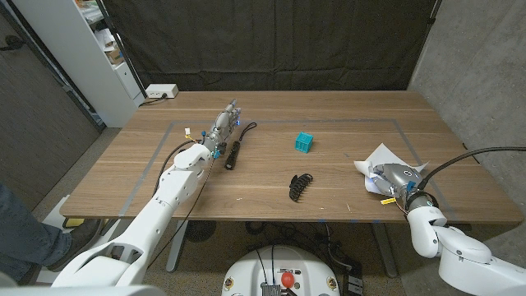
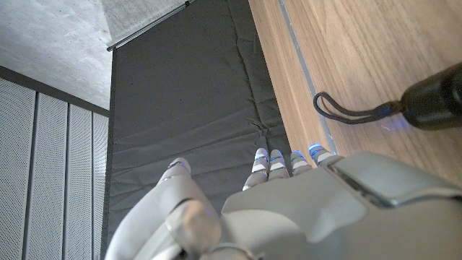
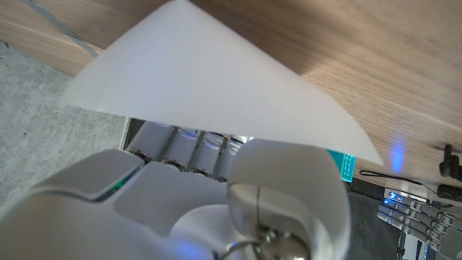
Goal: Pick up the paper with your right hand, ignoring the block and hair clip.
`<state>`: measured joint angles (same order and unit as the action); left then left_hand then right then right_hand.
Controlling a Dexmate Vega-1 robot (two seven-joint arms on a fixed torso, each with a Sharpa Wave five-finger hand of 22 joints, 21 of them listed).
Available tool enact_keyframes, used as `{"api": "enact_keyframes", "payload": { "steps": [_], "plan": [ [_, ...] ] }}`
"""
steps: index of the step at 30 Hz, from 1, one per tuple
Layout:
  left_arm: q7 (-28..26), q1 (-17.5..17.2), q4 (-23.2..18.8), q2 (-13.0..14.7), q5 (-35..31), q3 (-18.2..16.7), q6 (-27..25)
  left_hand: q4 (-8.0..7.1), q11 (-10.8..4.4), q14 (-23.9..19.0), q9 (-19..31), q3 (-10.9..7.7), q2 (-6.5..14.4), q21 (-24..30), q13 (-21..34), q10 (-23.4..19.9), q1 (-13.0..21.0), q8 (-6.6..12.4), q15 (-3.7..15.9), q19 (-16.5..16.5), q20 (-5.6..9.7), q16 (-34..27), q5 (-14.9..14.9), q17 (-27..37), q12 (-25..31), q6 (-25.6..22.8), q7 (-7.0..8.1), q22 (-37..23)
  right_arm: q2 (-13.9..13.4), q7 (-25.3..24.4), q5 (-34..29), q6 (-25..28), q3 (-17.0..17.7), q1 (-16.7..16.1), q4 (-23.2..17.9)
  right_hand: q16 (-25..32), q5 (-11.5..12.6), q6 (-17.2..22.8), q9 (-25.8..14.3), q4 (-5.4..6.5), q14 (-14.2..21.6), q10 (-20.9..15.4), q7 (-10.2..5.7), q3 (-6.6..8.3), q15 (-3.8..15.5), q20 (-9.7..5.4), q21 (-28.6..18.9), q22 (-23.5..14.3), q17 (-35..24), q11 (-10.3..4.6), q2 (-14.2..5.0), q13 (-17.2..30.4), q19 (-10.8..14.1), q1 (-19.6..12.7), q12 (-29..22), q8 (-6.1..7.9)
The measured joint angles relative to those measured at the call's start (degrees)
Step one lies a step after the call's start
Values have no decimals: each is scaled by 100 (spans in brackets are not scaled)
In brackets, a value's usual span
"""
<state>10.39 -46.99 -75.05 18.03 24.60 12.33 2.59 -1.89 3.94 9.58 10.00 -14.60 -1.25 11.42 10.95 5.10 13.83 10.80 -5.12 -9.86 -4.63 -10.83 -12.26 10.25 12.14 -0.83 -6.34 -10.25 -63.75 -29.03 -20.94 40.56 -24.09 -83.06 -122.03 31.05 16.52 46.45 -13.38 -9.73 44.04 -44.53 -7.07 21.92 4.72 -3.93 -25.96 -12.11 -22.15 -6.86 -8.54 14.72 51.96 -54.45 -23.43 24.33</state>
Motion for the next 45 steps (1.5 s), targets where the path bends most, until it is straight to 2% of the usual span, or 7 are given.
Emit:
{"api": "enact_keyframes", "payload": {
  "steps": [5,21,30,45],
  "plan": [
    [22,18,29,-1,0,-10,10,0,-7,0,0,0,0,0,0,7,0,0,0,0,0,0,0,0,0,0,0,0,125,-179,-116,-26,-5,-2,31,38,-66,35,-45,23,55,-53,20,41,15,1,-49,13,-34,-11,-65,19,-1,-83,-31,73],
    [71,31,40,8,10,-37,30,0,-7,0,0,0,1,0,0,7,1,0,0,0,0,0,0,0,0,1,0,0,382,-521,-410,-21,99,-135,17,38,-242,66,-140,43,162,-82,51,73,41,-49,-121,-4,-113,1,-119,61,-13,-149,-53,159],
    [83,-28,-21,38,22,-60,30,2,-6,0,0,2,23,0,0,7,23,0,0,0,0,0,0,0,0,1,0,0,453,-616,-533,-16,190,-241,-57,38,-339,66,-174,66,162,-101,51,95,41,-49,-178,-32,-139,-18,-82,86,-13,-216,-53,218],
    [88,-122,-115,69,57,-101,51,24,-6,0,0,24,23,0,13,7,23,0,0,0,0,0,0,0,0,1,0,0,502,-670,-676,-26,475,-472,-274,-1,-466,65,-219,90,162,-113,51,119,41,-48,-265,-32,-192,-29,-81,123,-13,-216,-53,238]
  ]
}}
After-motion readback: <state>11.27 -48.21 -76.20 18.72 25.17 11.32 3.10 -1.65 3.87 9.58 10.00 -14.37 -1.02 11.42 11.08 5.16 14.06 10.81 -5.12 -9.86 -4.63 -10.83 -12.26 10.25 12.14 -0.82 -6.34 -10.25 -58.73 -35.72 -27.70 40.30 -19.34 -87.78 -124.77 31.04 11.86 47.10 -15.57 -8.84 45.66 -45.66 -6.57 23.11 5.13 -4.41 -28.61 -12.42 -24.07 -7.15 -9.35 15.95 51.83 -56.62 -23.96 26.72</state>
